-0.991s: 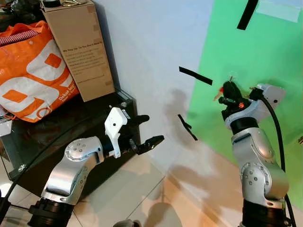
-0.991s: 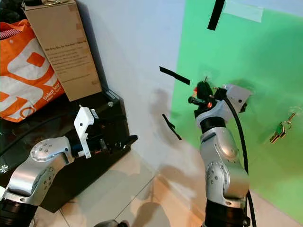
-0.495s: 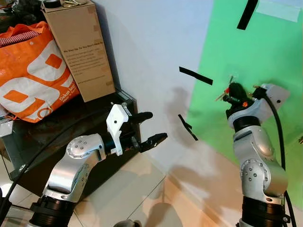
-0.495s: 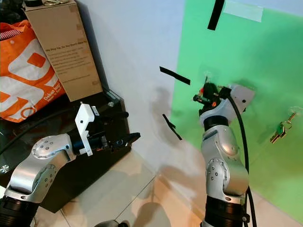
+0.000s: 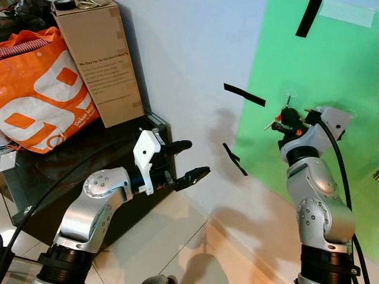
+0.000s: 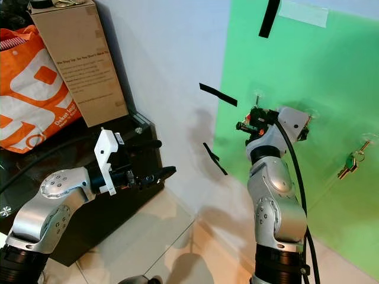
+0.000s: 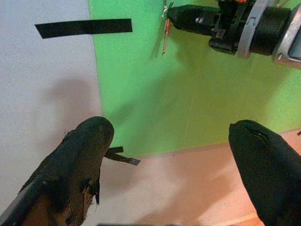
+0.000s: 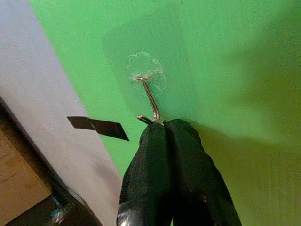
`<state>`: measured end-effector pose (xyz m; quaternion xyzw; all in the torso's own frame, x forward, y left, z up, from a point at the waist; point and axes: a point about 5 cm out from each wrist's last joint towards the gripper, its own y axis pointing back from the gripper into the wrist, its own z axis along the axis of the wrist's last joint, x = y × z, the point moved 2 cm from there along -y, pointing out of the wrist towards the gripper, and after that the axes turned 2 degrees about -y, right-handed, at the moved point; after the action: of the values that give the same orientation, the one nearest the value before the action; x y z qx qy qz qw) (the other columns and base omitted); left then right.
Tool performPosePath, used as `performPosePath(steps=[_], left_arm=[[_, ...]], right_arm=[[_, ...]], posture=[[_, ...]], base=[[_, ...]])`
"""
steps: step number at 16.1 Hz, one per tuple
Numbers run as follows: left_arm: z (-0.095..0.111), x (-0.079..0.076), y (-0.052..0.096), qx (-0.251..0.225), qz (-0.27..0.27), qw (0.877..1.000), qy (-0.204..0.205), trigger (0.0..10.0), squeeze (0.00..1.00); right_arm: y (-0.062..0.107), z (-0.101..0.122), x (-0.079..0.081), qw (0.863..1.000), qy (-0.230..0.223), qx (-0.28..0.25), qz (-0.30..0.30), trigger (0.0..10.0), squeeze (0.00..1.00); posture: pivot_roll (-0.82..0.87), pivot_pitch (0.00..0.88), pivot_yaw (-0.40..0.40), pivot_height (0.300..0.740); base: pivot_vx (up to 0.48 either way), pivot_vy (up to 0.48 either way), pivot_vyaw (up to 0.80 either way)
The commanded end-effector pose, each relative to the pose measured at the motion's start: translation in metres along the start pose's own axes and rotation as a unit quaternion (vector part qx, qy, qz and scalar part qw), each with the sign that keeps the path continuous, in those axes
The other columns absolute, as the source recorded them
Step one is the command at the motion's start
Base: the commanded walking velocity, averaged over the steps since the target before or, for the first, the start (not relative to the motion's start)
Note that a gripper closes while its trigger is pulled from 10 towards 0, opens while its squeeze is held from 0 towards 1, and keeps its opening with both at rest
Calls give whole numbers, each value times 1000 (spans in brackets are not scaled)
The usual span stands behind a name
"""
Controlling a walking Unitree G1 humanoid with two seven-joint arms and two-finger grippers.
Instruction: Hang keys on a hook
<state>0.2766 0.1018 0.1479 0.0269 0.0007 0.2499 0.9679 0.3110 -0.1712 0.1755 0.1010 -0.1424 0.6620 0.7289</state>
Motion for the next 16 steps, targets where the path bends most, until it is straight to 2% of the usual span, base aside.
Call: performPosePath(steps=[1, 3, 4, 9, 12, 13, 14, 15, 16], left_arm=[[14, -1, -4, -17, -13, 1000, -18, 10000, 0], [20, -1, -6, -29, -13, 999, -16, 10000, 0], [21, -1, -6, -31, -13, 999, -15, 10000, 0], [15, 3, -5, -19, 9, 1000, -15, 10000, 0], [-2, 15, 0, 19, 77, 997, -24, 10000, 0], [-11, 17, 3, 36, 101, 994, -32, 10000, 0], [-22, 17, 6, 60, 124, 990, -30, 10000, 0], [-28, 16, 8, 64, 147, 987, -30, 10000, 0], [-34, 13, 12, 64, 173, 983, -12, 10000, 0]], right_arm=[[0, -10, -3, 1000, 5, 27, -9, 10000, 0], [0, -11, -3, 1000, 4, 27, -10, 10000, 0], [1, -12, -5, 1000, 6, 28, -14, 10000, 1000], [11, -12, -8, 1000, 7, 21, 2, 10000, 1000], [30, -18, -5, 998, 27, 27, 49, 10000, 1000], [36, -25, -5, 995, 60, 49, 59, 10000, 1000], [43, -31, -4, 989, 113, 57, 80, 10000, 1000], [49, -39, -7, 980, 166, 70, 79, 10000, 1000], [59, -47, -10, 976, 186, 75, 81, 10000, 1000]], posture=[[-52, 0, 84, 740], [-55, 0, 86, 740], [-57, 0, 87, 740], [-58, 0, 83, 740], [-59, 0, 78, 740], [-61, 0, 77, 740], [-58, 0, 72, 740], [-57, 0, 69, 740], [-63, 0, 68, 740]], base=[[0, 0, 0], [0, 0, 0], [0, 0, 0], [0, 0, 0], [0, 0, 0], [0, 0, 0], [0, 0, 0], [0, 0, 0], [0, 0, -800]])
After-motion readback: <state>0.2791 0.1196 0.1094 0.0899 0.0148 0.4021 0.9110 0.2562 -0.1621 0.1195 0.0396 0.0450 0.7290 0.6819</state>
